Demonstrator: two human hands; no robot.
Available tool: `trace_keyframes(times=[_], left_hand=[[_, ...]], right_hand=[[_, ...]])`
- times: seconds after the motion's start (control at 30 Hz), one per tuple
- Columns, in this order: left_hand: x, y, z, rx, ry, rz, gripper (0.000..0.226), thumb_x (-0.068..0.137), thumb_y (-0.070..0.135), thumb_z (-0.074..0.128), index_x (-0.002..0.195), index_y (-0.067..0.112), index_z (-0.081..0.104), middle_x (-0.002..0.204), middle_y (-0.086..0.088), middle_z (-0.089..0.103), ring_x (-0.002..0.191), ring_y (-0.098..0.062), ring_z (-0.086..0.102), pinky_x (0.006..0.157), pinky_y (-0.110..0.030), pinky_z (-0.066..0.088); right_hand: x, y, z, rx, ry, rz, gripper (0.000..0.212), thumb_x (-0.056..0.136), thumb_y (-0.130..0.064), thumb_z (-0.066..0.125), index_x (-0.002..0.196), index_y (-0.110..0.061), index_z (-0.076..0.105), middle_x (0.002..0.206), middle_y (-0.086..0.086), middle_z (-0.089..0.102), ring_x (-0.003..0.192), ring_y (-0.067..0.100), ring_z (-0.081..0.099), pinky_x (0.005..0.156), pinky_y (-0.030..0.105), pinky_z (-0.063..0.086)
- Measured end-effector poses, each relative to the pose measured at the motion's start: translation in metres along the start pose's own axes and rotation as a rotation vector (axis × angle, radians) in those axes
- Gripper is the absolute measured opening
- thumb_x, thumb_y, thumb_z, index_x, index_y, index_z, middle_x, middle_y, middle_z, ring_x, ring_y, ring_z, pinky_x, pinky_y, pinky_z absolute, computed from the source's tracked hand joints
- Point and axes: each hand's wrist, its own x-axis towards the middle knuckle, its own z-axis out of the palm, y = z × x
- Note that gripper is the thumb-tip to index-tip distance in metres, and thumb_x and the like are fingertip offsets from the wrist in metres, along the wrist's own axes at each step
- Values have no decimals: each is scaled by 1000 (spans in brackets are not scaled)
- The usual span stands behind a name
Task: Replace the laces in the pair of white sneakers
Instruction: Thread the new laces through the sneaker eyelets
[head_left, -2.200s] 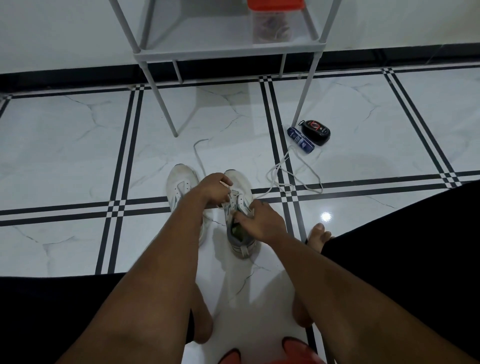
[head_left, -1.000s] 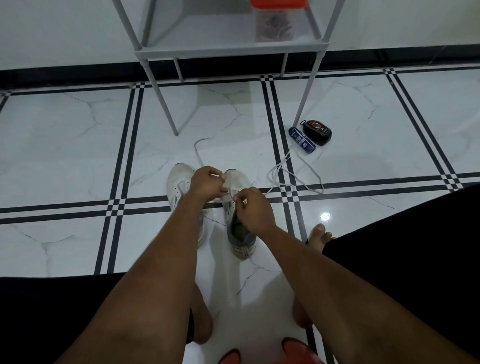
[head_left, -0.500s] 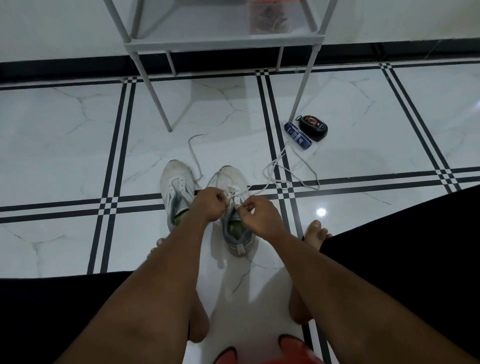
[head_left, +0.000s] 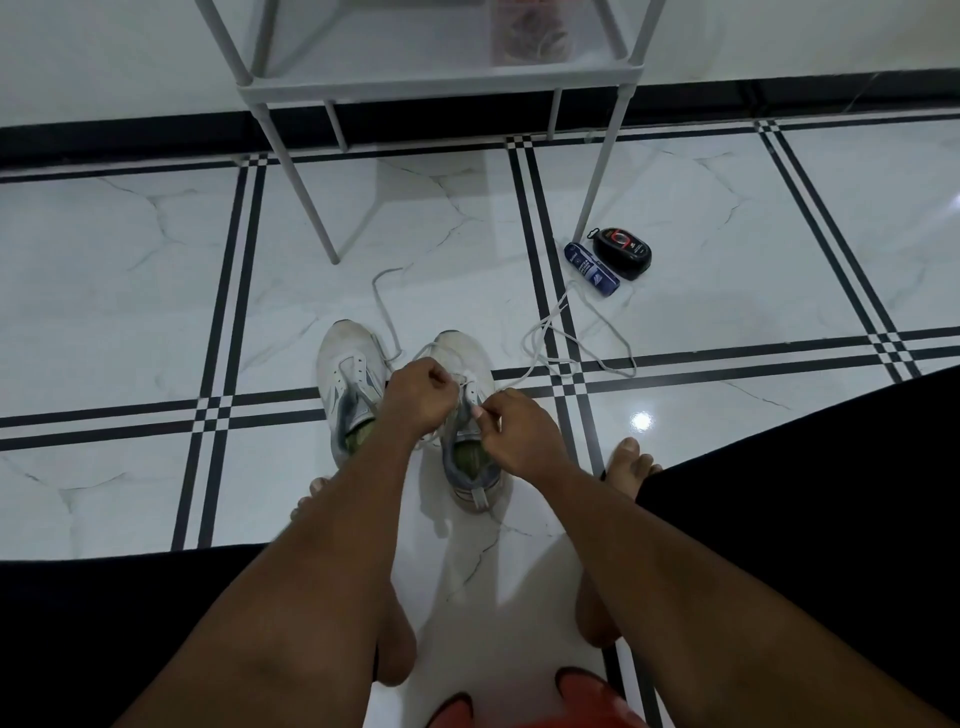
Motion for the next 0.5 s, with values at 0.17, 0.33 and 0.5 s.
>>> trace_keyframes(times=[0.17,0.33,0.5], left_hand=[[0,-5,16,84,-19,99,10,89,25,71,93,15,70,87,-2,72,88,-23,67,82,-37,56],[-1,-3,18,108,-39,133,13,93,25,68,96,14,76,88,-3,74,90,-23,68,79,-31,52],[-1,-3,18,121,-23,173,11,86,27,70,83,18,75,87,2,71,85,-18,66,78,-36,55]], right_hand=[[5,3,-2,17,11,83,28,101,-23,53,75,-13,56,71,3,55,66,22,50,62,32,32],[5,4,-6,104,25,133,19,102,-19,54,105,-9,69,87,8,72,78,24,64,68,36,49],[8,0,-11,90,-27,116,28,104,-20,52,119,-6,70,105,13,76,96,30,70,84,41,55]])
